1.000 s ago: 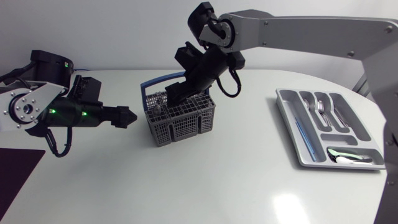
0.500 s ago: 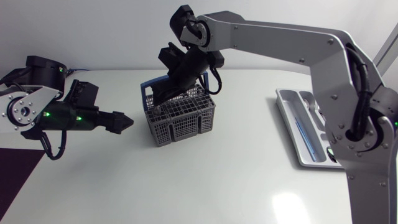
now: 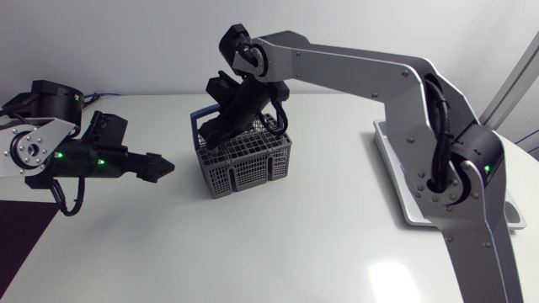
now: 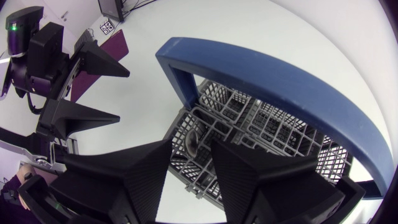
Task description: Unload the cutlery basket into the drawer organizer.
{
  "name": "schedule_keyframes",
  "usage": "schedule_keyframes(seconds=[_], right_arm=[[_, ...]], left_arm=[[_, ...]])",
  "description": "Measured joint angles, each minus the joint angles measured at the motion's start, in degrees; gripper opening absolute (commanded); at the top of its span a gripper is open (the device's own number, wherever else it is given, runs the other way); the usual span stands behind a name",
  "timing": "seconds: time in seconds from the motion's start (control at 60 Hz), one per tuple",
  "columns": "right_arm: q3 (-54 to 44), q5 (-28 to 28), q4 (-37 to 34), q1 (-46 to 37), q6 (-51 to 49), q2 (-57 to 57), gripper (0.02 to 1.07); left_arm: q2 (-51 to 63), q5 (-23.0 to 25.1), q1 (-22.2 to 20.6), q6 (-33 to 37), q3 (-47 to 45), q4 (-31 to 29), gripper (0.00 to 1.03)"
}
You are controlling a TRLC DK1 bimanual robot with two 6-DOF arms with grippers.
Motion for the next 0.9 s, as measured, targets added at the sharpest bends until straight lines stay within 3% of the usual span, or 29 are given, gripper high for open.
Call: schedule_keyframes(seconds=[0.683, 0.9], right_arm=[[1.51, -2.12, -1.92, 0.59, 0.11, 2.25, 0.11], [1.51, -4.11, -1.79, 0.44, 0.09, 2.27, 0.09]], left_arm=[[0.09, 0.15, 0.2, 0.0, -1.86, 0.5, 0.99], [0.09, 0.15, -0.2, 0.0, -2.78, 0.48, 0.99]])
